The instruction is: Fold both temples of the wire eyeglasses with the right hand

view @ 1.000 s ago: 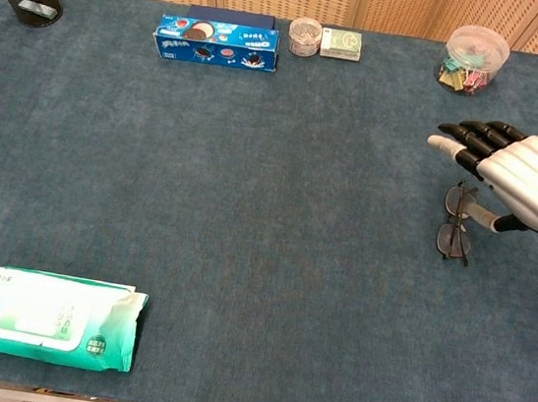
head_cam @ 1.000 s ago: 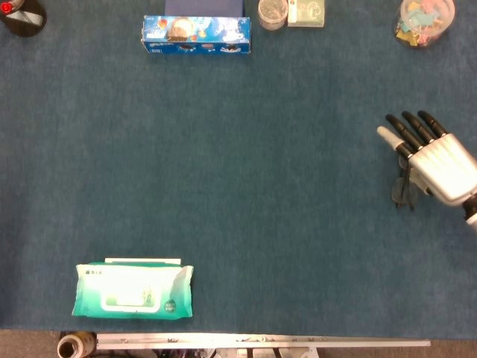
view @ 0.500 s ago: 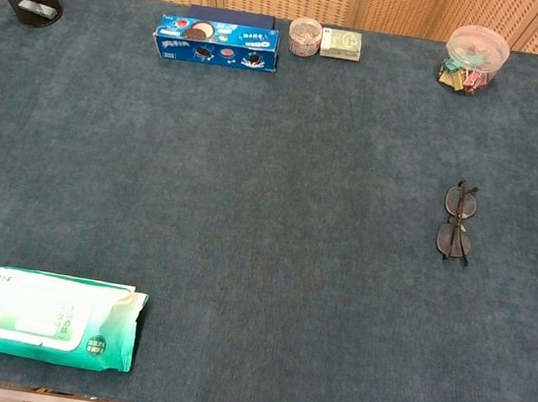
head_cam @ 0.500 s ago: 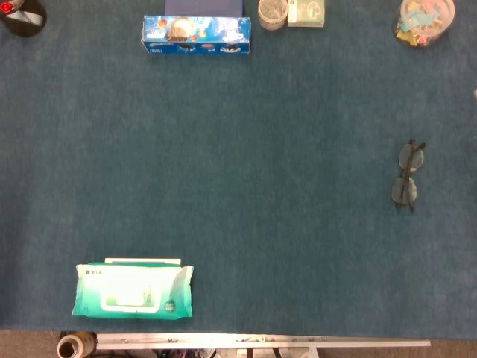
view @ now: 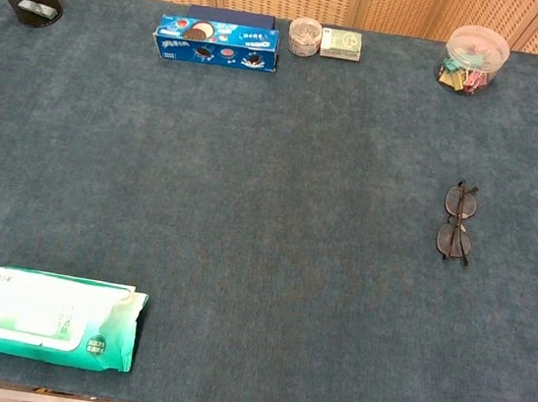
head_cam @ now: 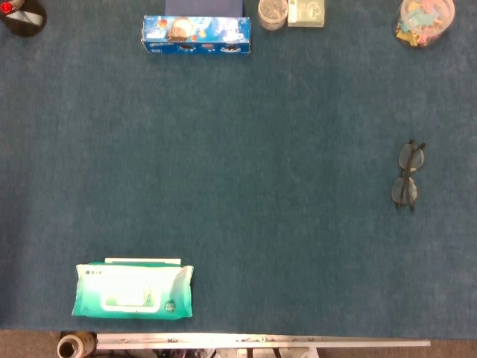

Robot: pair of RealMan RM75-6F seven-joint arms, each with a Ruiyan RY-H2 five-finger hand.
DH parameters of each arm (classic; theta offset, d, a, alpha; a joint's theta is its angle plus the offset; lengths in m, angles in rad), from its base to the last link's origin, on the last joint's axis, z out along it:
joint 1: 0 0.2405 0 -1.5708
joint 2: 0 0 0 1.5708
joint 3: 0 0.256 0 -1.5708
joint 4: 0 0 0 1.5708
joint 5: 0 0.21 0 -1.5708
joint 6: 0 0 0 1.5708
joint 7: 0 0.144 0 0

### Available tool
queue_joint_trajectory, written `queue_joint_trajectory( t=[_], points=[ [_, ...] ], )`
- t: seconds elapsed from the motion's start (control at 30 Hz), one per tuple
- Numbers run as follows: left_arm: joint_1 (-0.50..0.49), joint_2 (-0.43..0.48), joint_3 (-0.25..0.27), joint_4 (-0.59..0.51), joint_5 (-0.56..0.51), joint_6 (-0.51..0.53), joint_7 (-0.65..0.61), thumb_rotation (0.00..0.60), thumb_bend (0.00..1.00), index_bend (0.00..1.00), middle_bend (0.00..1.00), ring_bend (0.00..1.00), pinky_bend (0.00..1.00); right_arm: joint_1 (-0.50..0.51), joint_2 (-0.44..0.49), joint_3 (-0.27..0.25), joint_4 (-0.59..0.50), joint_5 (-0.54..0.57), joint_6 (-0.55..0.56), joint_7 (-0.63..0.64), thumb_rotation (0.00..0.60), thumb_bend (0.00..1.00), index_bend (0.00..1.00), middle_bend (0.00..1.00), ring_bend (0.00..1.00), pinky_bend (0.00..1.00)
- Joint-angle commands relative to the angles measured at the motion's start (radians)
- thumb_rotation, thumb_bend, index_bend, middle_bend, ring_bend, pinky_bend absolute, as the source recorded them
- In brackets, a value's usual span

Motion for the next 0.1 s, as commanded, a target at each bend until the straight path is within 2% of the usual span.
queue_joint_trajectory(
  t=[0.03, 0.1],
  points=[
    [-0.003, -0.003, -0.001, 0.000, 0.000, -0.003, 0.000, 0.600, 0.67, 0.49, 0.51, 0.54, 0.71, -0.018, 0.008, 0.012, 0.009, 0.006, 0.016, 0.037, 0.600, 0.30, 0.08, 0.11, 0.00, 0.12],
    [-0.006, -0.006, 0.001, 0.003, 0.006, -0.005, 0.002, 0.600, 0.67, 0.50, 0.51, 0.54, 0.71, -0.022, 0.010, 0.017, 0.020, 0.006, 0.015, 0.056, 0.600, 0.30, 0.08, 0.11, 0.00, 0.12]
  ],
)
